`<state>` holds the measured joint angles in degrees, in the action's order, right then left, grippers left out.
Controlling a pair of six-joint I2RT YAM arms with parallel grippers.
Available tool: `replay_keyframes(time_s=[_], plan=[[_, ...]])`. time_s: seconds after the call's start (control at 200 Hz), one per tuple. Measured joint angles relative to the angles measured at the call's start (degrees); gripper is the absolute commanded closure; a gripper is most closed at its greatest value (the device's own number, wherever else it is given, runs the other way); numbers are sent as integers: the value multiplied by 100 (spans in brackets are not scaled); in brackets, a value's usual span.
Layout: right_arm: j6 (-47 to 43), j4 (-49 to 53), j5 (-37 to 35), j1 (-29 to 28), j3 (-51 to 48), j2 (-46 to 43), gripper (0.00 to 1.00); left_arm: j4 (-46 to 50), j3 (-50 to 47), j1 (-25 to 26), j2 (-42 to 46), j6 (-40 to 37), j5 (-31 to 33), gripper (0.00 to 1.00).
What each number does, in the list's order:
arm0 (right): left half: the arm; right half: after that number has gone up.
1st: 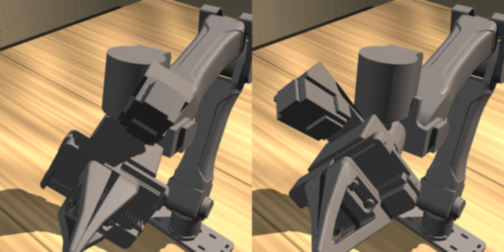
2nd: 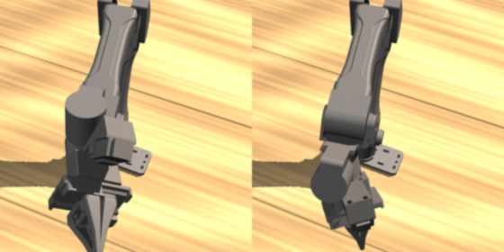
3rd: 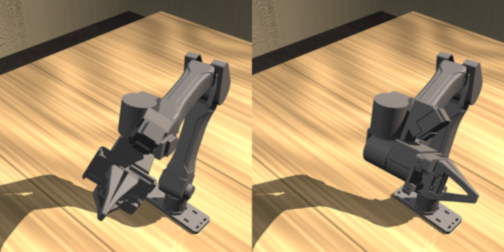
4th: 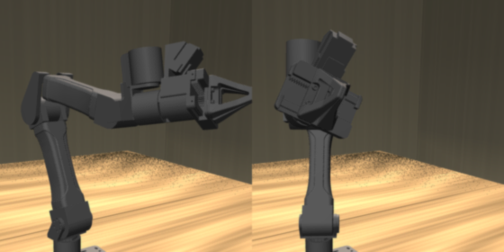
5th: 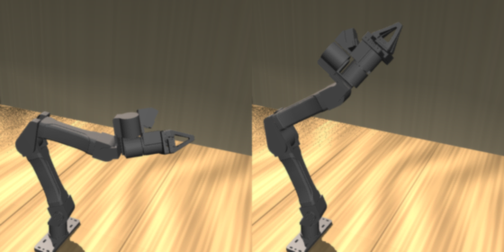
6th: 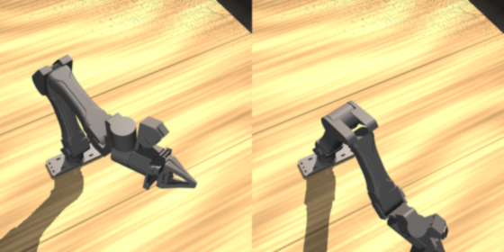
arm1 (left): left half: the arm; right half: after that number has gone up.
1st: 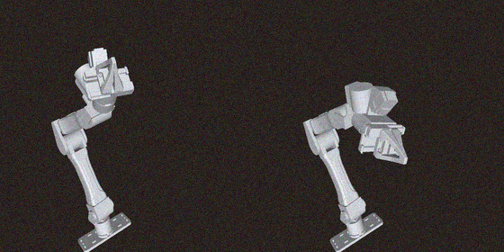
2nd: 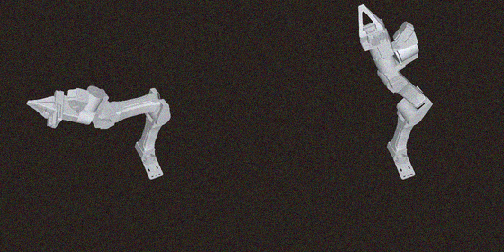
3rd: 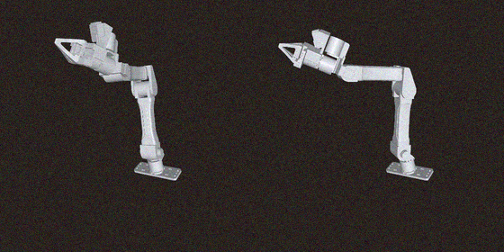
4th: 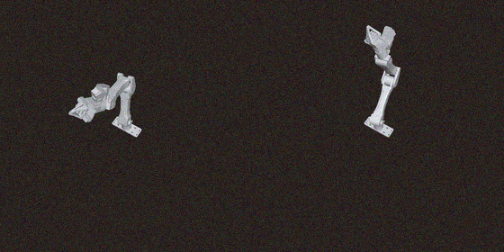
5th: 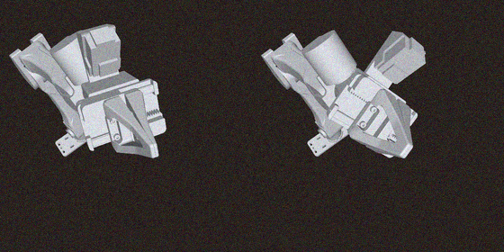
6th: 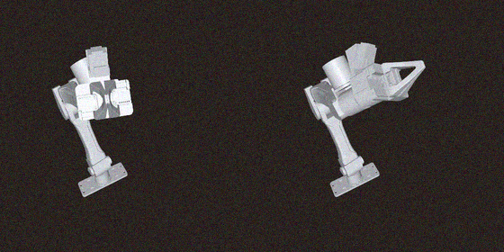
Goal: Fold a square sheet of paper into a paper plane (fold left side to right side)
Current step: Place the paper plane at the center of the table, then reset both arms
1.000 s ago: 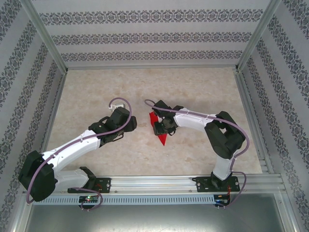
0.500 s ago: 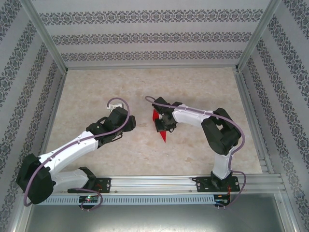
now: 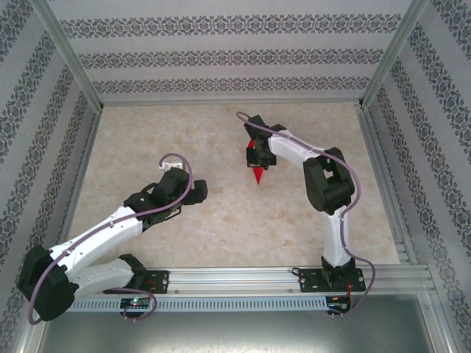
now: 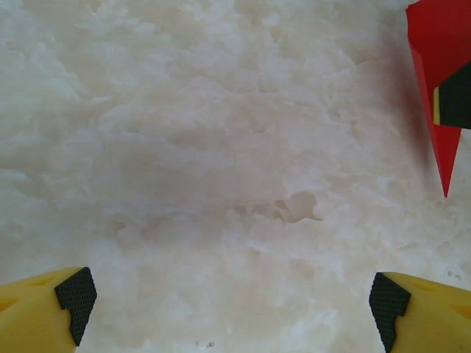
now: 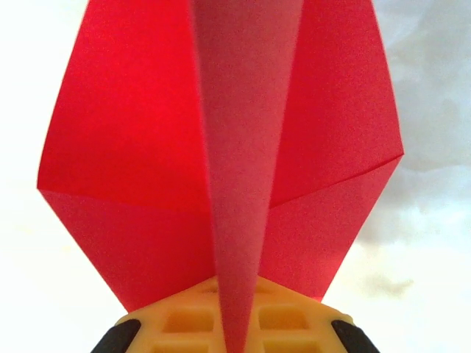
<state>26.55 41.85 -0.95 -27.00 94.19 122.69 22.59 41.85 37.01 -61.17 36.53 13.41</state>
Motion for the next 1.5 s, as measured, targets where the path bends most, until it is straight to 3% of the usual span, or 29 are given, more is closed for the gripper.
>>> replay_keyframes(time_s=[0.12,0.285,0.51,0.844,1.034,1.184,1.369,1.499], plan=[[-46,155,-33,-15,260,334,90,61,0,0,0,-46,2,1],[-149,258,-35,-15,382,435,78,129,0,0,-9,-59,39,1],[-260,356,-70,-26,396,437,72,411,175,-28,-409,-59,79,1],[-476,638,-437,-177,367,-42,57,487,476,-448,-769,-59,-111,1],[-608,726,-581,-203,76,-960,47,485,479,-914,-748,-57,-293,0],[-820,452,-741,-199,-846,-2223,29,431,420,-1443,-409,-55,-234,0],[-1182,-608,-1016,170,-2551,-4312,3,-37,144,-1731,258,-308,737,0],[-1331,-1633,-1191,807,-3707,-5296,2,-885,-323,-1738,518,-863,1593,0]])
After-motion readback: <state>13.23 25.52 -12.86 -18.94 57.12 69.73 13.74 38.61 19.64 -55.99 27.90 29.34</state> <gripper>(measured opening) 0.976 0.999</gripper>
